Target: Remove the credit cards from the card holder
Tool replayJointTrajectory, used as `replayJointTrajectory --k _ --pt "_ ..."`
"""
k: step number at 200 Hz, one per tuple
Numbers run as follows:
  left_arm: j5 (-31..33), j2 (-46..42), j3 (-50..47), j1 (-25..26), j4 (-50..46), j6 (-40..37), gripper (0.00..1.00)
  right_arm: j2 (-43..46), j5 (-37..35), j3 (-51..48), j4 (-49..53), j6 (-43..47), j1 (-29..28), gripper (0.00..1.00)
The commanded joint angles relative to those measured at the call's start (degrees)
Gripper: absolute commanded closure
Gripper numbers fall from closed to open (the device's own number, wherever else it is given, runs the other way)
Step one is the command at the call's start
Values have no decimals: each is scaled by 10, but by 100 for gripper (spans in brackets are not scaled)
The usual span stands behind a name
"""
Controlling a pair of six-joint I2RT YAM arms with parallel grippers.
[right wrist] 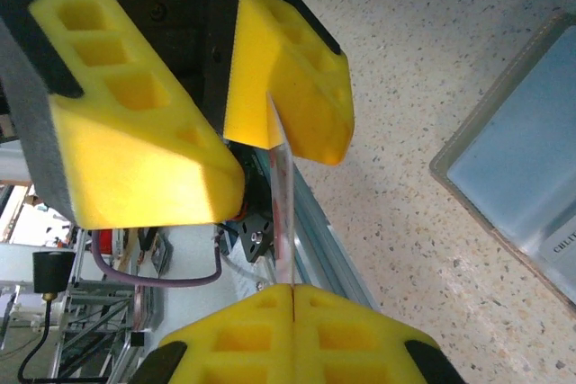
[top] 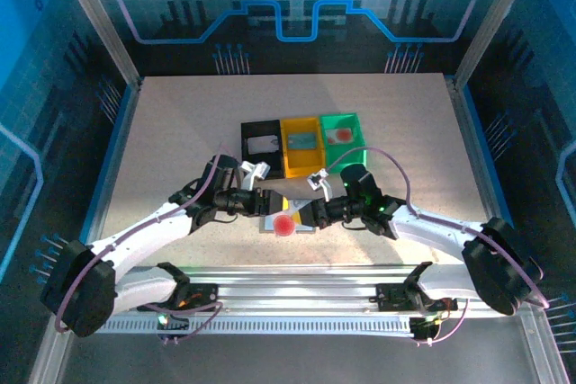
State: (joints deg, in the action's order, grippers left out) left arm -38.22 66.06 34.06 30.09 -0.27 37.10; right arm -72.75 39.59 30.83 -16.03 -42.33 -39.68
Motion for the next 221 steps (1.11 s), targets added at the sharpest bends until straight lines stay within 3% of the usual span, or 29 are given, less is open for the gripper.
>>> replayJointTrajectory --k 1,78,117,154,166,183,190,221 --pt "-43 6 -9 -2 42 10 57 -4 20 3 -18 11 4 100" --pt "-46 4 -8 -2 45 13 79 4 17 -5 -21 6 10 100" --pt "-39 -2 -8 -3 40 12 100 13 13 -4 -10 7 13 100" --pt "-13 -24 -13 -2 34 25 100 43 -9 -1 28 9 26 100" --pt "20 -40 -22 -2 32 44 100 65 -22 -2 41 9 33 84" --pt "74 -64 -46 -2 53 92 100 104 -63 -4 77 9 41 75" --pt "102 -76 -58 -2 61 115 100 121 -80 -4 91 8 42 65" --pt "206 -137 -106 8 104 195 100 173 -128 -18 97 -28 40 58"
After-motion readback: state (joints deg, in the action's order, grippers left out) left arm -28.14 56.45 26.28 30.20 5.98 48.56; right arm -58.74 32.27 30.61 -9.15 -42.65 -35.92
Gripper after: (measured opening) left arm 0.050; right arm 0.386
